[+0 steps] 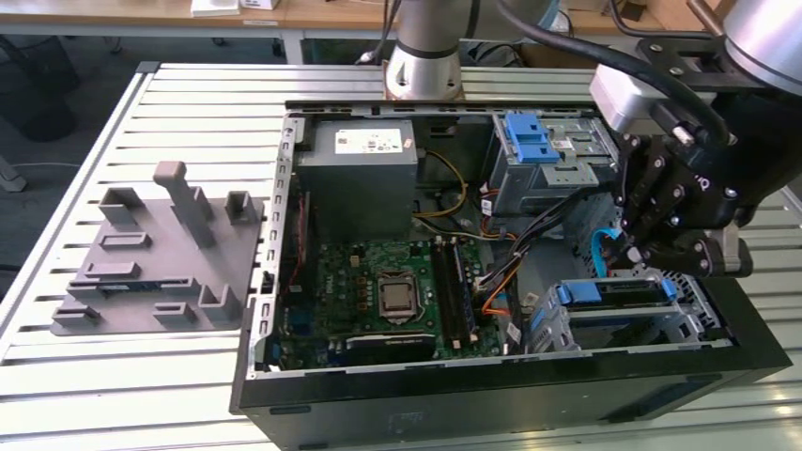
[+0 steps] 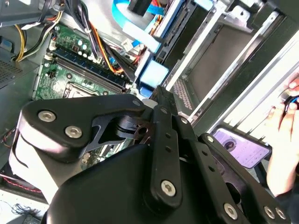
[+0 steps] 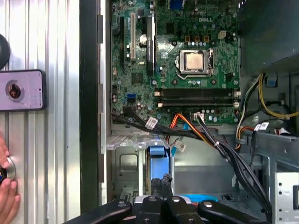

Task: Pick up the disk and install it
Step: 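Insert the first disk wire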

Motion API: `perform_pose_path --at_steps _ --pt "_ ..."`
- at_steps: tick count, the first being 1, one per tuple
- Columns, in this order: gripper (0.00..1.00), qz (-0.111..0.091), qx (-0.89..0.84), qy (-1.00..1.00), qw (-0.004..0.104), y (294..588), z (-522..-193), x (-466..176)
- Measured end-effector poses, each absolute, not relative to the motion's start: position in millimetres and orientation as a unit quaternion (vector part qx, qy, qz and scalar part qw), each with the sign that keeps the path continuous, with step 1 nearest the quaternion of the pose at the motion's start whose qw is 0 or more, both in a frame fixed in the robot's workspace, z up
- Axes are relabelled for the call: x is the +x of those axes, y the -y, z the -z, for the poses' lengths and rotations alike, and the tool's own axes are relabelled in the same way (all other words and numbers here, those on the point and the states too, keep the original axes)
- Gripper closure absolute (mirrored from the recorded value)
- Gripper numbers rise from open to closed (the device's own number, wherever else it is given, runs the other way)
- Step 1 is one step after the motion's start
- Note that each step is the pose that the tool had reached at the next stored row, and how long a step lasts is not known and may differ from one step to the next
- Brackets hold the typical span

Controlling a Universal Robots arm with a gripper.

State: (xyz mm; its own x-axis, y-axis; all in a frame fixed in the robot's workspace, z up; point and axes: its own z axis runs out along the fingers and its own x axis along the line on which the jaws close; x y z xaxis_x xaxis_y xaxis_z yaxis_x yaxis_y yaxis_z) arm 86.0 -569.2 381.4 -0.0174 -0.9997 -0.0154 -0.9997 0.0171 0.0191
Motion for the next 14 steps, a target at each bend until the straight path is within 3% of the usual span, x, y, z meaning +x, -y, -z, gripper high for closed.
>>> perform_pose_path --at_steps 14 --pt "0.89 0.013 0.701 0.713 0.002 567 -397 99"
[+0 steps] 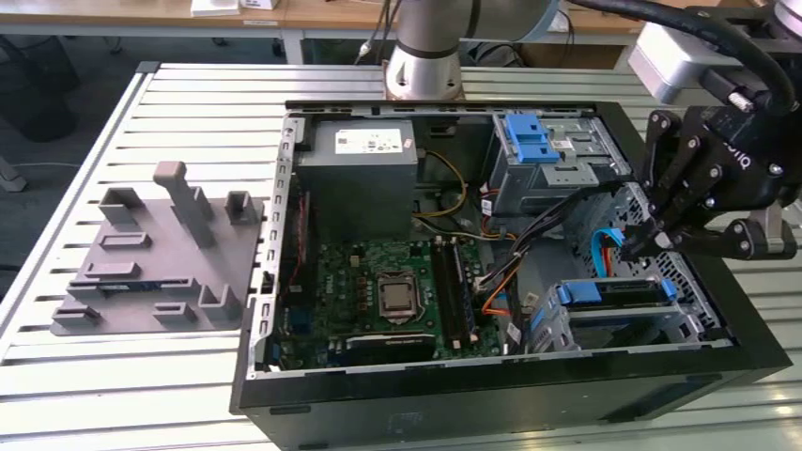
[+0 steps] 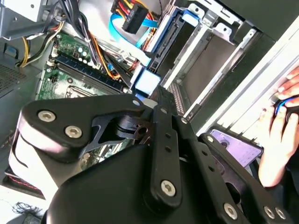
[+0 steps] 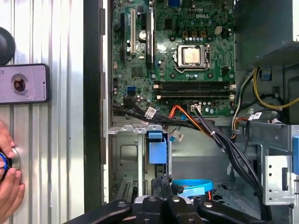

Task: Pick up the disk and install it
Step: 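Insert the first disk wire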

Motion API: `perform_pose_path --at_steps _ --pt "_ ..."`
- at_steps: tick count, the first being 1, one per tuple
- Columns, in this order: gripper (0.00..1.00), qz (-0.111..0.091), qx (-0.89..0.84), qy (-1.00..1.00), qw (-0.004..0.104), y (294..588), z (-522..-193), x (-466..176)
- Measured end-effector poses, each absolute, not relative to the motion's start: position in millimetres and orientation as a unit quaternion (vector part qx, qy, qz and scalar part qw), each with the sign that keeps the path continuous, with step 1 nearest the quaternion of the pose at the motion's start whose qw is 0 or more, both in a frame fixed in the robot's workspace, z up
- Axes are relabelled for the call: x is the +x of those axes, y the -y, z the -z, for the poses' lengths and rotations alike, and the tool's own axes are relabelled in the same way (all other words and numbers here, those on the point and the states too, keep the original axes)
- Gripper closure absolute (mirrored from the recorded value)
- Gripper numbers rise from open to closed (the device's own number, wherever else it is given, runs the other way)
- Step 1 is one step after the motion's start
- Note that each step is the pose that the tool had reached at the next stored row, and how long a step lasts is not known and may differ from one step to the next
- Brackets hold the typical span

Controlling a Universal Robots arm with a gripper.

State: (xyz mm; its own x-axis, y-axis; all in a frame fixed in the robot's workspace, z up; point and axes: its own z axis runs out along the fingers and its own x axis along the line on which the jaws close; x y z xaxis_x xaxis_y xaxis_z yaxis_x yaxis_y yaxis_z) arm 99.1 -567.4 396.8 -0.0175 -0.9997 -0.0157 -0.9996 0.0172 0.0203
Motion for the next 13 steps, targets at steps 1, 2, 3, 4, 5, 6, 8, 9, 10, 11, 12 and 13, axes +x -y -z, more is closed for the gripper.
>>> perform_pose_path --at_steps 1,2,3,4,5,6,8,9,10,11,12,13 --pt "0.89 0.013 0.701 0.713 0.002 567 -397 100" --pt "0.89 0.013 0.701 0.713 0.002 567 -397 102" --pt "0.89 0.014 0.701 0.713 0.002 566 -397 104" --pt "0.89 0.014 0.701 0.713 0.003 565 -397 107" --pt "0.89 0.015 0.701 0.713 0.004 565 -397 111" --pt "0.89 0.016 0.701 0.713 0.005 564 -397 114" --pt "0.89 0.017 0.701 0.713 0.006 563 -396 122" --pt "0.89 0.017 0.701 0.713 0.006 562 -396 124" --pt "0.89 0.017 0.701 0.713 0.007 560 -395 125" --pt "0.89 0.017 0.701 0.713 0.007 559 -394 126" --pt "0.89 0.017 0.701 0.713 0.007 556 -393 128" --pt "0.89 0.017 0.701 0.713 0.008 554 -393 129"
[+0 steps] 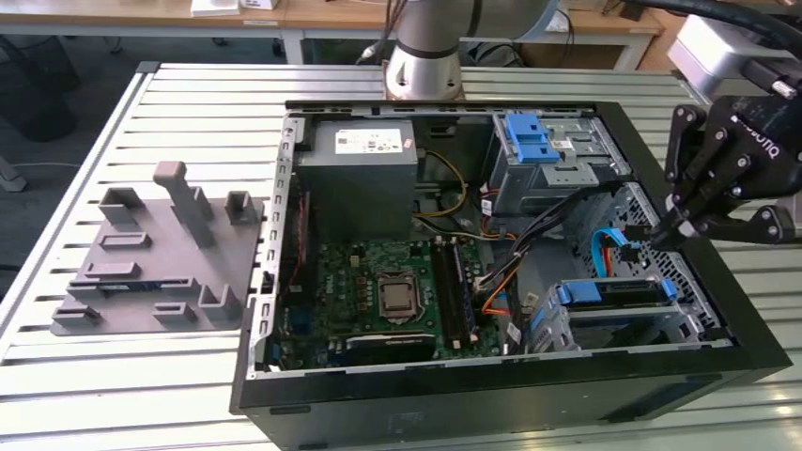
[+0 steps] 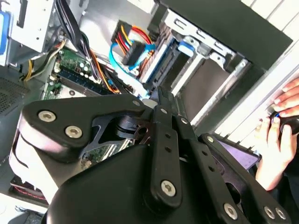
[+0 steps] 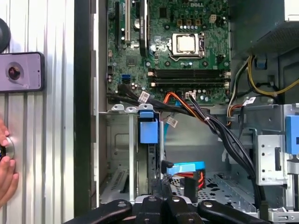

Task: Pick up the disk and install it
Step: 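Insert the first disk wire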

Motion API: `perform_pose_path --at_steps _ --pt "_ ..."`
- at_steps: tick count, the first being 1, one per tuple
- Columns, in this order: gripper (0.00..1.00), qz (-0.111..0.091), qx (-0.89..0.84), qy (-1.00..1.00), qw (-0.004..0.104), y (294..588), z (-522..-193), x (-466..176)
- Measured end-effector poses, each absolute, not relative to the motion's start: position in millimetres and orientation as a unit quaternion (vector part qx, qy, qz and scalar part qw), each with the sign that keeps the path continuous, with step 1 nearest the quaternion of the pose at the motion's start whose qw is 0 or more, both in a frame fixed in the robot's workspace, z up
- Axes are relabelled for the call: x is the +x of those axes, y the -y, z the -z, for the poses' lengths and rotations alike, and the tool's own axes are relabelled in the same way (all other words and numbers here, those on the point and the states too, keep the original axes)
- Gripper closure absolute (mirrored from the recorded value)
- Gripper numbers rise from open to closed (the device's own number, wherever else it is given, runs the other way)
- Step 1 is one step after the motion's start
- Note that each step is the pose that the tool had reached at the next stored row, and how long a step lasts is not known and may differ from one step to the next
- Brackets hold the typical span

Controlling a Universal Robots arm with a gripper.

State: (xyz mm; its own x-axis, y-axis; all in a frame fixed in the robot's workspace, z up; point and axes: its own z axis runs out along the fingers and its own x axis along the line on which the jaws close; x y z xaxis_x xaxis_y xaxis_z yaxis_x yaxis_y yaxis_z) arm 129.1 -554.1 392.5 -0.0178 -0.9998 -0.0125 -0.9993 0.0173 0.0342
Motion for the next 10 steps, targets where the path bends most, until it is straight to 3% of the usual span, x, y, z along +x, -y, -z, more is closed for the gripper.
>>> perform_pose_path --at_steps 10 --pt "0.89 0.007 0.701 0.713 0.016 531 -384 133"
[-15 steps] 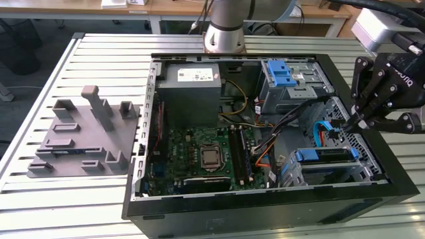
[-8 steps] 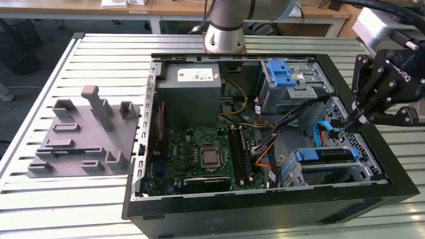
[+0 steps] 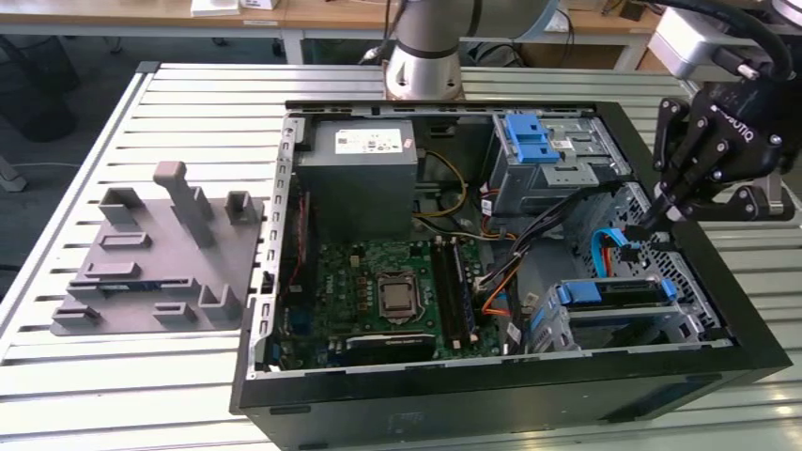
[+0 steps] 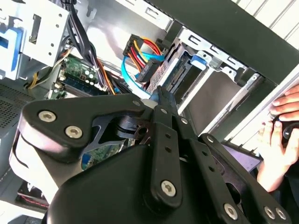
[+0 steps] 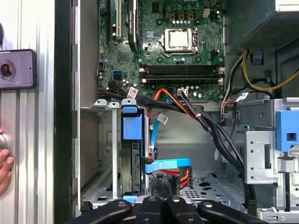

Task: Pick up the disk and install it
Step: 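Insert the first disk wire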

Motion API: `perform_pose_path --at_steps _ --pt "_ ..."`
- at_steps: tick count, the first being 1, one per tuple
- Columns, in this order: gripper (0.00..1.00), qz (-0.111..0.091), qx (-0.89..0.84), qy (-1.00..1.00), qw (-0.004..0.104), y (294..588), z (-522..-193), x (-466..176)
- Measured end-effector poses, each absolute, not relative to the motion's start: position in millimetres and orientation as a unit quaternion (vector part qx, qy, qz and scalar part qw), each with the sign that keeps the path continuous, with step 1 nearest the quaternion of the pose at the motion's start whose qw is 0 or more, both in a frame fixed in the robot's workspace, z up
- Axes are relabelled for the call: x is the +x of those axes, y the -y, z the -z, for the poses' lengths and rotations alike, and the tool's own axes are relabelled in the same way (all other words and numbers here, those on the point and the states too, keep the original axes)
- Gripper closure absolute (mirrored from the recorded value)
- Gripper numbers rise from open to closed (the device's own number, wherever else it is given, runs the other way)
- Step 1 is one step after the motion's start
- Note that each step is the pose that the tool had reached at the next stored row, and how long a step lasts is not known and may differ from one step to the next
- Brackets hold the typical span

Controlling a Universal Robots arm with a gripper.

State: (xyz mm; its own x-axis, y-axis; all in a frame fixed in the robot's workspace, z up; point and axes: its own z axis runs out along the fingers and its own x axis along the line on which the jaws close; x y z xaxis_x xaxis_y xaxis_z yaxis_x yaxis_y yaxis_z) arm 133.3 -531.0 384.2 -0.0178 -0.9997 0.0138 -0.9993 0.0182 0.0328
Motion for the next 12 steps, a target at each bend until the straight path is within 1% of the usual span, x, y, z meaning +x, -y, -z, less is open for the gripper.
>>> perform_pose_path --at_steps 8,9,12 --pt "0.89 0.006 0.701 0.713 0.017 522 -377 136" --pt "0.82 0.006 0.701 0.713 0.017 521 -376 136" --pt "0.81 0.006 0.701 0.713 0.017 520 -373 136"
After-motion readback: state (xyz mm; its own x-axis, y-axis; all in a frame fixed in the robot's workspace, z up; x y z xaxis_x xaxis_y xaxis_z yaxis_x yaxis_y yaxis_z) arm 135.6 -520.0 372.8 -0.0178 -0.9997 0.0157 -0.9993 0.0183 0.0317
